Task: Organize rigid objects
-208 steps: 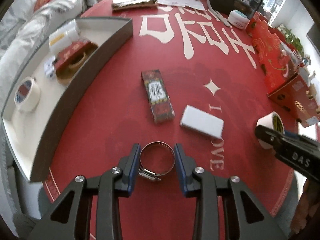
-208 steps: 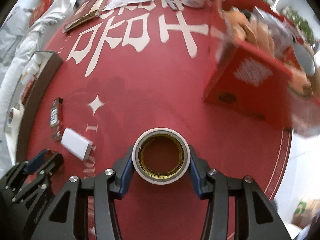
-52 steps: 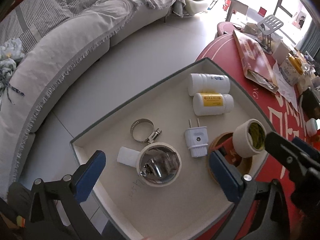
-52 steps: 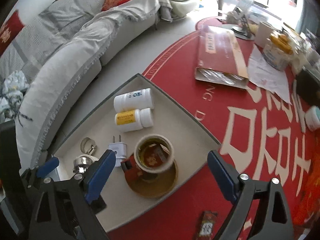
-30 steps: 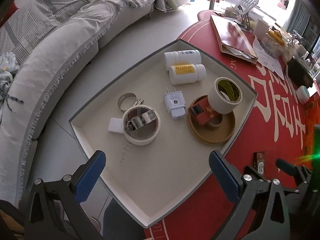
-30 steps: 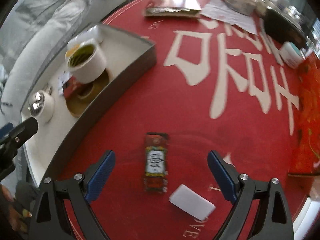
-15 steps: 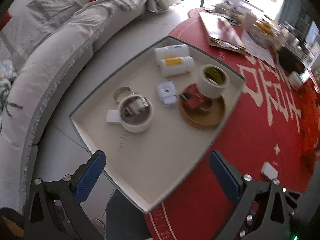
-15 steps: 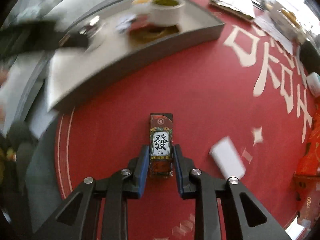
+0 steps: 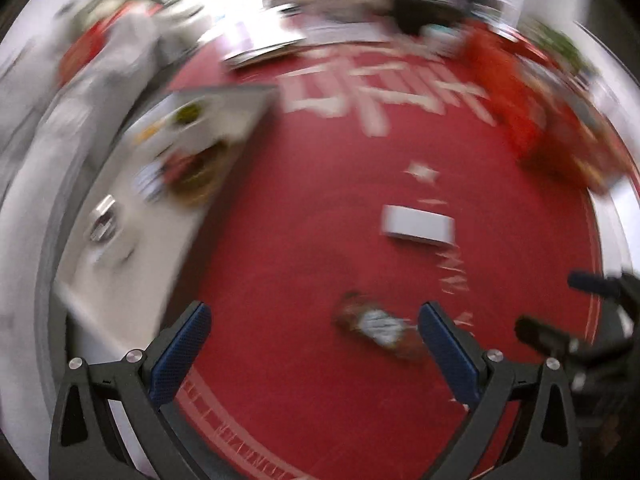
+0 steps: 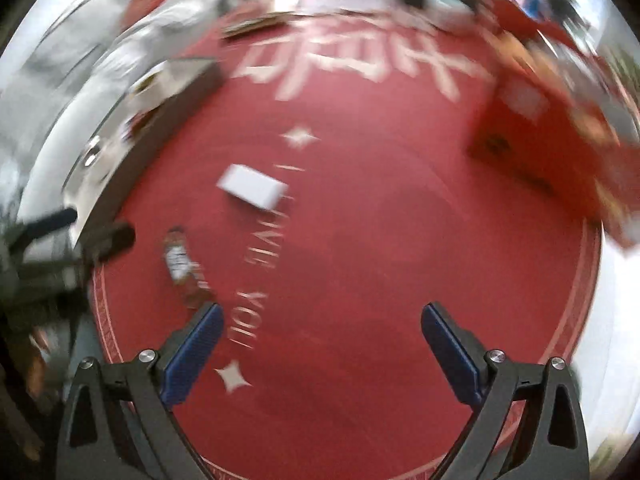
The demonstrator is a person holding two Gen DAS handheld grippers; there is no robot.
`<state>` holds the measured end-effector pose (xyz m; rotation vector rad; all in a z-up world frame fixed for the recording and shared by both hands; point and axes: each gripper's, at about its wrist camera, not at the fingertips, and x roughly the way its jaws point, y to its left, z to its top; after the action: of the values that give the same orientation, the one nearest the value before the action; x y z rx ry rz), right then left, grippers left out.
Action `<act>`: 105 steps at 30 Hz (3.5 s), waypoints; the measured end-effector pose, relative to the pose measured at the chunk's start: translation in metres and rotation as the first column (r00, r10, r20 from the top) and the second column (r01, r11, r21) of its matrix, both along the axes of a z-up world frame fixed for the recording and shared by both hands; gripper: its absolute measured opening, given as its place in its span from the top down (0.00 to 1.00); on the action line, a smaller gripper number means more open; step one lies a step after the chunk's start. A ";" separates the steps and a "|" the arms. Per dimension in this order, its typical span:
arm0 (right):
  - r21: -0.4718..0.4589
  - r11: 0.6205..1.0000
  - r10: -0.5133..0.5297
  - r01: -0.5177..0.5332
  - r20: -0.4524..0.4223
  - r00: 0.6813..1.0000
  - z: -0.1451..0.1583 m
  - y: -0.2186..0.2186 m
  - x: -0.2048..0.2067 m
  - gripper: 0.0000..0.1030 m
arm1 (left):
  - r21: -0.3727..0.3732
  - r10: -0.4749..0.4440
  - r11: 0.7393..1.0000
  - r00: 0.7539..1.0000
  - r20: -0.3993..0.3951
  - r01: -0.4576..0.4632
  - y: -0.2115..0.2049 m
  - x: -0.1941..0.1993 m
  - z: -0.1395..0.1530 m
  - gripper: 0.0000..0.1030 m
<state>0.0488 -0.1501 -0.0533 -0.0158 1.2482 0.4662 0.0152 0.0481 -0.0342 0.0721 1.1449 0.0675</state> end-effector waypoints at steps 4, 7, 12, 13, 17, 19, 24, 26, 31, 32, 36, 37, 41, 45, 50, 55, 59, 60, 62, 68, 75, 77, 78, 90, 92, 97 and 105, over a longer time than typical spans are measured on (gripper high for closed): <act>0.037 0.996 -0.077 0.079 -0.048 0.996 -0.007 -0.025 -0.001 0.04 | 0.112 -0.241 0.965 0.971 0.005 0.239 -0.031 0.003 -0.014 0.00; 0.049 0.994 -0.093 0.095 -0.041 0.995 -0.003 -0.023 -0.006 0.04 | 0.148 -0.339 0.930 0.941 -0.008 0.336 -0.038 0.005 -0.023 0.00; 0.058 0.995 -0.084 0.086 -0.032 0.996 0.003 -0.027 -0.017 0.04 | 0.151 -0.444 0.882 0.895 -0.048 0.446 -0.041 0.003 -0.041 0.00; 0.057 0.995 -0.081 0.083 -0.031 0.996 0.004 -0.027 -0.019 0.04 | 0.160 -0.461 0.874 0.887 -0.031 0.459 -0.041 0.000 -0.042 0.00; 0.058 0.996 -0.071 0.072 -0.027 0.997 0.004 -0.024 -0.019 0.04 | 0.115 -0.458 0.882 0.889 -0.024 0.457 -0.036 0.001 -0.044 0.00; 0.059 0.996 -0.067 0.069 -0.030 0.997 0.005 -0.025 -0.021 0.04 | 0.038 -0.430 0.901 0.901 -0.048 0.432 -0.028 0.008 -0.047 0.00; 0.062 0.996 -0.065 0.067 -0.026 0.998 0.007 -0.023 -0.021 0.04 | -0.089 -0.404 0.913 0.913 -0.050 0.399 -0.020 0.005 -0.048 0.18; 0.066 0.995 -0.067 0.069 -0.025 0.997 0.009 -0.022 -0.021 0.04 | -0.081 -0.384 0.921 0.923 -0.033 0.380 -0.020 -0.001 -0.045 0.30; 0.066 0.995 -0.069 0.072 -0.045 0.997 0.007 -0.013 -0.015 0.04 | -0.032 -0.181 0.983 0.983 -0.020 0.180 -0.006 -0.005 -0.044 0.30; 0.059 0.996 -0.068 0.071 -0.047 0.997 0.007 -0.009 -0.013 0.04 | -0.009 -0.092 0.996 0.996 -0.018 0.092 0.002 -0.004 -0.044 0.30; 0.029 0.996 -0.085 0.087 -0.060 0.995 0.005 0.016 0.001 0.04 | -0.069 0.206 0.975 0.977 -0.056 -0.210 0.042 0.001 -0.046 0.30; 0.030 0.994 -0.100 0.102 -0.070 0.993 0.003 0.023 0.006 0.04 | -0.090 0.268 0.958 0.961 -0.066 -0.273 0.050 0.001 -0.047 0.30; 0.031 0.982 -0.181 0.184 -0.071 0.981 0.001 0.055 0.027 0.04 | -0.074 0.335 0.938 0.941 -0.052 -0.339 0.049 -0.001 -0.048 0.29; 0.002 0.966 -0.258 0.259 -0.059 0.964 -0.002 0.080 0.045 0.04 | -0.079 0.357 0.930 0.933 -0.033 -0.359 0.049 -0.005 -0.049 0.28; -0.116 0.962 -0.254 0.249 -0.032 0.967 -0.013 0.110 0.053 0.11 | -0.080 0.358 0.930 0.933 -0.030 -0.360 0.048 -0.004 -0.050 0.27; -0.178 0.975 -0.129 0.137 0.054 0.990 -0.007 0.123 0.040 0.48 | -0.080 0.362 0.929 0.932 -0.025 -0.363 0.048 -0.006 -0.047 0.27; -0.117 0.988 -0.096 0.099 0.027 0.995 -0.008 0.105 0.035 0.48 | -0.080 0.361 0.929 0.932 -0.026 -0.362 0.048 -0.006 -0.047 0.27; -0.093 0.990 -0.102 0.102 0.011 0.995 -0.009 0.095 0.034 0.48 | -0.081 0.362 0.928 0.932 -0.027 -0.363 0.048 -0.006 -0.047 0.28; -0.080 0.991 -0.112 0.111 -0.008 0.994 -0.010 0.073 0.029 0.48 | -0.083 0.362 0.928 0.932 -0.030 -0.363 0.048 -0.007 -0.047 0.29; -0.071 0.987 -0.142 0.141 -0.009 0.990 -0.004 0.027 0.015 0.48 | -0.082 0.376 0.921 0.924 -0.066 -0.381 0.048 -0.006 -0.046 0.30; -0.037 0.985 -0.168 0.168 -0.020 0.986 0.008 0.010 0.006 0.48 | -0.086 0.387 0.916 0.920 -0.063 -0.392 0.046 -0.009 -0.035 0.29; -0.030 0.985 -0.171 0.170 -0.018 0.985 0.010 0.006 0.004 0.48 | -0.092 0.389 0.915 0.920 -0.053 -0.392 0.046 -0.009 -0.030 0.29; -0.025 0.985 -0.172 0.171 -0.015 0.985 0.012 0.008 0.005 0.48 | -0.094 0.388 0.916 0.920 -0.044 -0.391 0.045 -0.009 -0.025 0.29; 0.168 0.983 -0.101 0.075 0.151 0.983 0.111 0.040 0.011 0.48 | -0.194 0.427 0.897 0.892 0.146 -0.397 0.070 -0.008 0.095 0.30; 0.208 0.977 -0.074 0.034 0.188 0.979 0.137 0.053 0.016 0.48 | -0.199 0.437 0.894 0.880 0.185 -0.402 0.079 -0.006 0.121 0.30; 0.306 0.950 -0.026 -0.062 0.275 0.961 0.204 0.086 0.028 0.48 | -0.237 0.488 0.870 0.826 0.283 -0.433 0.116 -0.007 0.186 0.29; 0.318 0.930 0.050 -0.187 0.392 0.919 0.266 0.149 0.050 0.48 | -0.175 0.566 0.820 0.727 0.390 -0.545 0.171 -0.006 0.224 0.29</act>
<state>0.0992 -0.0015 0.2127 0.1161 0.7726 0.7519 0.0093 0.2188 0.1896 -0.3268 0.6885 0.5712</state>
